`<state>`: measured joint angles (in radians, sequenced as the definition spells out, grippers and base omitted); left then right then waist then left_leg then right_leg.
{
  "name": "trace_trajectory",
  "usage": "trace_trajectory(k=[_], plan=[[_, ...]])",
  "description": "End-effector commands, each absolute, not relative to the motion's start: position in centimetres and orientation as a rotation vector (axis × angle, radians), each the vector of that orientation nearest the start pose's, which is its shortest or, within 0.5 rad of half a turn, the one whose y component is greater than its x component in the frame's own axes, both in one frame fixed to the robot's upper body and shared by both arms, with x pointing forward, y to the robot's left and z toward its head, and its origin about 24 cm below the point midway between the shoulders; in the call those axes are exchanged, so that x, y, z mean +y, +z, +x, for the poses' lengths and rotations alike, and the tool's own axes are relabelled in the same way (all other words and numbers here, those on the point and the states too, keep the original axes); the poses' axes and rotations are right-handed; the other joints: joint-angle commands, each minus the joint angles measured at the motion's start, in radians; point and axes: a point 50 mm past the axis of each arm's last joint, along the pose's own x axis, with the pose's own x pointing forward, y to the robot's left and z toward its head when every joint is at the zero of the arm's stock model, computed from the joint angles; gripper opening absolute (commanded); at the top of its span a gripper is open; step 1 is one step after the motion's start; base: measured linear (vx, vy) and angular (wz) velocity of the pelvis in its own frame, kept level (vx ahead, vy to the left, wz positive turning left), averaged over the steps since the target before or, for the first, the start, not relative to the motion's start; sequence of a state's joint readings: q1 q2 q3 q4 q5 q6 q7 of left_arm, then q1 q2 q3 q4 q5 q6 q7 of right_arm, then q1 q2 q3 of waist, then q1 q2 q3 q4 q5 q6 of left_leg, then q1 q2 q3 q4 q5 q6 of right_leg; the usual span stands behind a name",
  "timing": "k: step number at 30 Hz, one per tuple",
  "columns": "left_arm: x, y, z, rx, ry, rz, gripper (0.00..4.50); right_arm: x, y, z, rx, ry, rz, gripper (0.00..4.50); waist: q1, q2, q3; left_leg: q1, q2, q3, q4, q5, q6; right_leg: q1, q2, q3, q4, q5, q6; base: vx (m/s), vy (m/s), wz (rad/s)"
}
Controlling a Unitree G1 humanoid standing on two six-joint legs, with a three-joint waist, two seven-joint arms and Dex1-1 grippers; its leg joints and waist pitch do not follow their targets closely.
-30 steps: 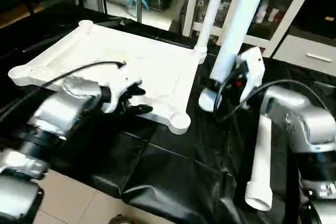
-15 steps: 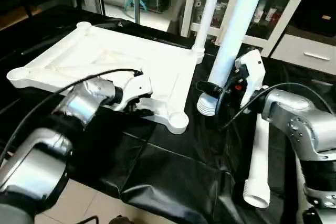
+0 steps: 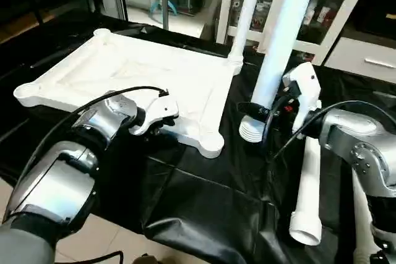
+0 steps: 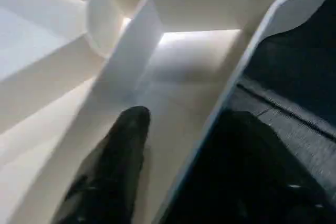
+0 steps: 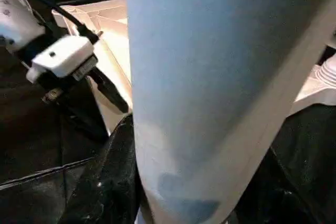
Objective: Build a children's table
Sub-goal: Pick table leg, then insert table leg to table base
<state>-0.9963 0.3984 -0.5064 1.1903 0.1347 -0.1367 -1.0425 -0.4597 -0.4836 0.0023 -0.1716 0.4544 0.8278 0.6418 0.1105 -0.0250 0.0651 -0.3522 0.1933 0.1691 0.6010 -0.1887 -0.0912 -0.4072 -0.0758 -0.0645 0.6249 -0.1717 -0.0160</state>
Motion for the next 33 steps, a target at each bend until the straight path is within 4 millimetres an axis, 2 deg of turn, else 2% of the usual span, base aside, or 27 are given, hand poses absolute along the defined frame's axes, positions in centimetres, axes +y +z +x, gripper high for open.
trace_trajectory(k=[1,2,4,7,9,16,18,20,21,22,23,24,26,30,32,33], plan=[[15.4,8.3,37.3,0.558,-1.148,0.785,2.38,-16.3,15.5,29.5,0.237,0.808,-0.039,1.85,0.0,0.01,-0.081,0.004,0.025,-0.007,-0.067,-0.168,-0.025,0.072,-0.066,0.051,-0.07,-0.12,-0.214,0.0,0.0,0.0],[15.3,8.2,37.2,0.568,-1.158,0.773,2.18,-16.3,15.4,29.4,0.237,0.81,-0.039,1.85,0.001,0.017,-0.08,0.004,0.026,-0.008,-0.067,-0.166,-0.025,0.071,-0.067,0.051,-0.07,-0.12,-0.216,0.0,0.0,0.0],[15.2,8.0,37.1,0.587,-1.175,0.769,1.97,-16.3,15.4,29.3,0.238,0.811,-0.038,1.85,0.0,0.015,-0.081,0.005,0.026,-0.008,-0.067,-0.169,-0.024,0.07,-0.066,0.051,-0.072,-0.12,-0.218,0.0,0.0,0.0],[15.2,7.8,37.0,0.606,-1.183,0.778,1.85,-16.3,15.4,29.3,0.237,0.808,-0.035,1.85,-0.001,0.022,-0.081,0.007,0.027,-0.009,-0.068,-0.182,-0.028,0.07,-0.065,0.05,-0.071,-0.117,-0.224,0.0,0.0,0.0],[15.5,7.5,36.9,0.629,-1.184,0.805,1.6,-16.2,15.4,29.2,0.236,0.808,-0.033,1.85,-0.001,0.019,-0.081,0.007,0.028,-0.009,-0.069,-0.185,-0.026,0.071,-0.066,0.05,-0.071,-0.113,-0.227,0.0,0.0,0.0],[16.1,6.5,36.5,0.687,-1.176,0.809,1.19,-16.0,15.4,29.2,0.235,0.811,-0.03,1.85,-0.006,0.019,-0.079,0.006,0.027,-0.009,-0.069,-0.183,-0.021,0.071,-0.066,0.05,-0.072,-0.119,-0.229,0.0,0.0,0.0],[16.2,6.0,36.2,0.7,-1.178,0.783,1.1,-15.9,15.4,29.2,0.234,0.813,-0.027,1.85,-0.008,0.015,-0.077,0.006,0.028,-0.009,-0.071,-0.189,-0.019,0.071,-0.069,0.05,-0.075,-0.157,-0.223,0.0,0.0,0.0],[16.2,5.7,36.0,0.704,-1.176,0.755,0.94,-15.8,15.3,29.3,0.233,0.814,-0.024,1.85,-0.012,0.016,-0.077,0.006,0.028,-0.01,-0.072,-0.199,-0.019,0.071,-0.069,0.049,-0.078,-0.181,-0.219,0.0,0.0,0.0],[16.2,5.4,35.9,0.707,-1.173,0.726,0.91,-15.7,15.3,29.3,0.233,0.816,-0.021,1.85,-0.015,0.011,-0.076,0.004,0.027,-0.009,-0.072,-0.199,-0.016,0.072,-0.07,0.049,-0.08,-0.194,-0.215,0.0,0.0,0.0],[16.1,5.3,35.8,0.709,-1.171,0.708,0.87,-15.7,15.3,29.3,0.233,0.817,-0.02,1.85,-0.015,0.012,-0.074,0.004,0.027,-0.01,-0.072,-0.201,-0.015,0.071,-0.07,0.049,-0.081,-0.207,-0.213,0.0,0.0,0.0],[16.1,5.1,35.7,0.712,-1.169,0.69,0.75,-15.6,15.3,29.3,0.234,0.818,-0.018,1.85,-0.016,0.008,-0.075,0.005,0.027,-0.008,-0.072,-0.2,-0.011,0.07,-0.07,0.049,-0.084,-0.228,-0.206,0.0,0.0,0.0],[16.0,4.8,35.5,0.713,-1.176,0.65,0.75,-15.5,15.1,29.4,0.236,0.818,-0.013,1.85,-0.015,0.012,-0.074,0.006,0.027,-0.008,-0.071,-0.199,-0.008,0.068,-0.073,0.049,-0.085,-0.246,-0.206,0.0,0.0,0.0],[15.7,4.5,35.2,0.699,-1.19,0.592,0.65,-15.4,15.0,29.4,0.239,0.813,-0.002,1.85,-0.015,0.01,-0.074,0.005,0.028,-0.008,-0.072,-0.194,-0.004,0.065,-0.073,0.049,-0.086,-0.255,-0.206,0.0,0.0,0.0],[15.1,3.7,34.1,0.611,-1.275,0.635,0.42,-14.7,14.5,29.8,0.238,0.771,0.045,1.85,-0.015,0.008,-0.076,0.005,0.034,-0.01,-0.076,-0.199,-0.006,0.061,-0.076,0.05,-0.084,-0.262,-0.196,0.0,0.0,0.0],[14.7,3.5,33.7,0.588,-1.29,0.622,0.27,-14.3,14.2,29.9,0.238,0.762,0.067,1.85,-0.017,0.014,-0.076,0.008,0.036,-0.009,-0.078,-0.212,-0.012,0.055,-0.075,0.05,-0.086,-0.273,-0.193,0.0,0.0,0.0],[14.5,3.5,33.5,0.577,-1.289,0.621,0.22,-14.1,14.1,29.9,0.239,0.763,0.074,1.85,-0.019,0.005,-0.075,0.007,0.036,-0.007,-0.079,-0.214,-0.013,0.055,-0.073,0.05,-0.085,-0.271,-0.19,0.0,0.0,0.0]])
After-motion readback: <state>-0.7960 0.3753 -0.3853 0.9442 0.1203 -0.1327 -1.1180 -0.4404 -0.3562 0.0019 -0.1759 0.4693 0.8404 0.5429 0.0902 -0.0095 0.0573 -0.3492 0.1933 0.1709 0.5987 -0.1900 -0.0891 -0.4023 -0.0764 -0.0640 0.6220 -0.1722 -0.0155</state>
